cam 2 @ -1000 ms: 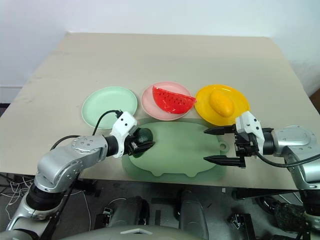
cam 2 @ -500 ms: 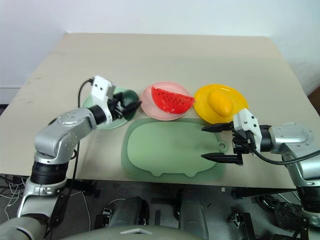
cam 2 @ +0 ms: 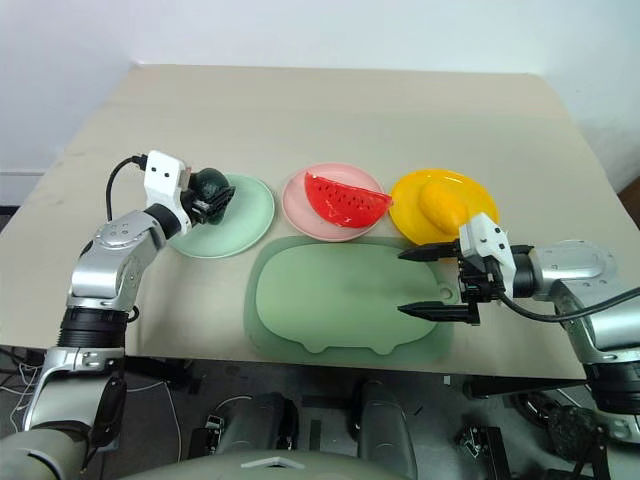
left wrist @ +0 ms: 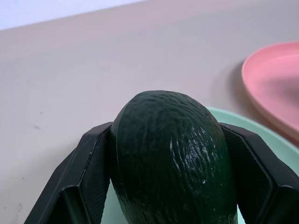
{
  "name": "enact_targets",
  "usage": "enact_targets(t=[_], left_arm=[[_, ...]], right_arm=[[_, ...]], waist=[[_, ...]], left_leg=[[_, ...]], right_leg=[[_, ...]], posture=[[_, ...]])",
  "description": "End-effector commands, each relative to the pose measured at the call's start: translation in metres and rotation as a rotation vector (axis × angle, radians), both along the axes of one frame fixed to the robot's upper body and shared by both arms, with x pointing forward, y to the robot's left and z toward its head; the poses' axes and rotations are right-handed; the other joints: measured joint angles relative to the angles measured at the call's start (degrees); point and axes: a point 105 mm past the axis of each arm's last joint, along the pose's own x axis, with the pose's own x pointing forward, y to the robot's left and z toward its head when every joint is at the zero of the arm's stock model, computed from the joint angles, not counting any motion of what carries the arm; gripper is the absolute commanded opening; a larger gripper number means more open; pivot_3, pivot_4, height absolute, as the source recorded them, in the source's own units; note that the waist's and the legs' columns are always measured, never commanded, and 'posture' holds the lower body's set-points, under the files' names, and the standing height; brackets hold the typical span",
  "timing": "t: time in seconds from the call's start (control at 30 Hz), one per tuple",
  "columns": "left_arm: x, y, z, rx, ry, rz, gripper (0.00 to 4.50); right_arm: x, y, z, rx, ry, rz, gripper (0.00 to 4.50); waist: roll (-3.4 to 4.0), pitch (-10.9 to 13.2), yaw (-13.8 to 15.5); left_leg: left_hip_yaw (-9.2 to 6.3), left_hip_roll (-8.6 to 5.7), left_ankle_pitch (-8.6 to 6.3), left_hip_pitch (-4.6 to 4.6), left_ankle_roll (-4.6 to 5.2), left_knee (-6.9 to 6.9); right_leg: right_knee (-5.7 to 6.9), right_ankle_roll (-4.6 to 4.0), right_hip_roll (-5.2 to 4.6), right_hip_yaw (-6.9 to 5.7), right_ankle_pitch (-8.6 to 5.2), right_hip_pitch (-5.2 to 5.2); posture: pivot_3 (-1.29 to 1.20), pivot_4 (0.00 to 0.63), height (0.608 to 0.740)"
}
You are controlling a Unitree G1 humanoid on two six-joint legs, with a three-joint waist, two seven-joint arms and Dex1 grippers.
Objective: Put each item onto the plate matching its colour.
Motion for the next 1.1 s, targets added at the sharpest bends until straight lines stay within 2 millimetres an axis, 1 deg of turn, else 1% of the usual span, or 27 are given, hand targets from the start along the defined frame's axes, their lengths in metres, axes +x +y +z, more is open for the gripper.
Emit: enact_targets(t=[0.03,0.13,0.23,0.3,0.33,0.37,0.4,0.47,0.6,0.73,0.8,0.9,0.93,1.0,1.03,1.07,1.1], left_arm=[[0.0,0.002,0.003,0.005,-0.023,-0.001,3.11],[-0.004,0.002,-0.006,0.023,0.008,-0.019,3.11],[-0.006,0.003,-0.009,0.005,0.02,-0.021,3.11],[-0.007,0.002,-0.01,-0.013,0.033,-0.038,3.83],[-0.008,0.001,-0.01,-0.019,0.039,-0.046,4.02],[-0.009,0.001,-0.011,-0.009,0.041,-0.053,4.34],[-0.009,0.002,-0.011,-0.001,0.041,-0.055,4.46],[-0.01,0.004,-0.009,-0.016,0.044,-0.055,4.46],[-0.01,0.008,0.006,0.01,-0.018,-0.061,4.46],[-0.014,0.015,0.035,0.015,-0.12,-0.071,4.46],[-0.021,0.022,0.049,0.04,-0.155,-0.091,4.46],[-0.033,0.03,0.055,0.088,-0.152,-0.135,4.46],[-0.041,0.032,0.06,0.089,-0.154,-0.173,4.46],[-0.064,0.039,0.075,0.065,-0.146,-0.269,4.46],[-0.075,0.045,0.08,0.059,-0.15,-0.312,4.46],[-0.082,0.051,0.084,0.058,-0.152,-0.336,4.46],[-0.089,0.063,0.081,0.061,-0.128,-0.335,4.46]], right_arm=[[0.001,0.001,0.008,0.001,-0.043,0.018,4.5],[0.0,0.0,0.007,-0.004,-0.042,0.023,4.5],[0.001,-0.002,0.006,-0.009,-0.042,0.021,4.5],[0.001,-0.001,0.006,-0.008,-0.043,0.023,4.5],[0.001,-0.001,0.007,-0.007,-0.044,0.024,4.5],[0.001,0.0,0.007,-0.003,-0.049,0.027,4.5],[0.001,0.001,0.007,0.001,-0.053,0.03,4.5],[0.0,0.001,0.007,0.0,-0.052,0.032,4.5],[0.0,-0.002,0.005,-0.004,-0.051,0.027,4.5],[0.001,-0.006,0.006,-0.001,-0.052,0.008,4.5],[0.001,-0.008,0.005,0.002,-0.051,-0.001,4.5],[-0.002,-0.01,0.004,-0.003,-0.044,-0.002,4.5],[-0.003,-0.012,0.003,-0.006,-0.042,-0.006,4.5],[0.0,-0.021,0.006,-0.001,-0.043,-0.047,4.5],[0.002,-0.027,0.008,0.005,-0.048,-0.079,4.5],[0.003,-0.03,0.009,0.01,-0.051,-0.099,4.5],[0.005,-0.036,0.01,0.015,-0.055,-0.133,4.5]], waist=[[0.0,0.0,0.0],[0.0,0.0,0.0],[0.0,0.0,0.0],[0.0,0.0,0.0],[0.0,0.0,0.0],[0.0,0.0,0.0],[0.0,0.0,0.0],[0.0,0.0,0.0],[0.0,0.0,0.0],[0.0,0.0,0.0],[-0.01,0.0,0.0],[-0.01,0.0,-0.1],[0.01,0.0,-0.2],[-0.03,0.0,-0.4],[-0.04,0.0,-0.3],[-0.03,0.0,-0.3],[-0.03,0.0,-0.2]], left_leg=[[0.0,0.01,0.0,0.0,0.0,0.0],[0.0,0.03,0.0,0.0,0.0,0.0],[0.01,0.04,0.0,0.0,-0.01,0.0],[0.0,0.04,0.0,0.04,-0.01,0.0],[-0.01,0.04,0.0,0.03,-0.01,0.0],[0.0,0.04,0.0,0.04,0.0,0.0],[-0.01,0.04,0.0,0.03,0.0,0.0],[-0.01,0.04,0.0,0.03,-0.01,0.0],[-0.01,0.04,0.0,0.03,-0.01,0.0],[-0.01,0.05,0.0,0.02,-0.01,0.0],[-0.01,0.05,0.0,0.02,-0.01,0.0],[-0.01,0.07,0.0,0.02,-0.01,-0.01],[-0.01,0.07,0.0,0.02,-0.01,-0.02],[0.04,0.08,0.0,0.04,-0.01,-0.03],[0.07,0.11,0.0,0.0,-0.02,-0.03],[0.08,0.11,0.02,-0.04,-0.04,-0.03],[0.09,0.11,0.05,-0.06,-0.11,-0.03]], right_leg=[[0.0,0.0,0.0,0.0,0.0,0.0],[0.0,0.0,0.0,0.0,0.0,0.0],[0.01,0.01,0.0,0.0,0.0,0.0],[0.02,0.0,-0.01,0.0,0.0,0.04],[0.02,0.0,-0.01,-0.01,0.0,0.04],[0.02,0.0,-0.02,-0.01,0.0,0.04],[0.02,0.0,-0.01,-0.01,0.0,0.03],[0.02,0.01,-0.01,-0.01,0.0,0.03],[0.02,0.0,-0.01,-0.01,0.0,0.03],[0.02,0.0,-0.02,-0.01,0.0,0.02],[0.02,0.0,-0.02,-0.01,0.0,0.02],[0.01,0.0,-0.01,-0.01,0.0,0.02],[0.0,0.0,-0.01,-0.02,0.0,0.01],[0.01,0.01,-0.01,0.0,0.0,0.0],[0.02,0.0,-0.01,0.01,0.0,-0.08],[0.04,0.0,-0.01,0.01,0.0,-0.13],[0.05,0.0,-0.01,0.02,0.0,-0.17]], posture=[[0.0,0.15,0.736],[0.0,0.15,0.736],[0.0,0.15,0.736],[0.0,0.15,0.736],[0.0,0.15,0.736],[0.0,0.15,0.736],[0.0,0.15,0.736],[0.0,0.15,0.736],[0.0,0.15,0.736],[0.0,0.15,0.736],[0.0,0.15,0.736],[0.0,0.15,0.736],[0.0,0.15,0.736],[0.0,0.15,0.736],[0.0,0.15,0.736],[0.0,0.15,0.736],[0.0,0.15,0.736]])
